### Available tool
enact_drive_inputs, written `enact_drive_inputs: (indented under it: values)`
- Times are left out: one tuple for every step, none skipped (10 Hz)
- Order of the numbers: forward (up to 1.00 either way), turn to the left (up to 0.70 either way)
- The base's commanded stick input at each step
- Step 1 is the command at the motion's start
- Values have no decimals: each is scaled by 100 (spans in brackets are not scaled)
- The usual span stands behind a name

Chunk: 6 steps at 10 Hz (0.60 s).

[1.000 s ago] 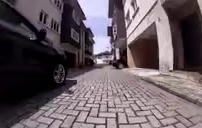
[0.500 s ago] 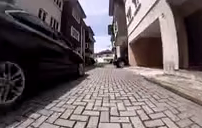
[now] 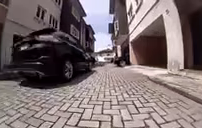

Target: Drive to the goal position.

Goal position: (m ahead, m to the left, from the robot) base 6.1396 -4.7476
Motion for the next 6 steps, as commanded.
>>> enact_drive_inputs:
  values:
    - [50,-20]
    - [50,-10]
    - [50,0]
    - [50,0]
    - [50,0]
    - [50,0]
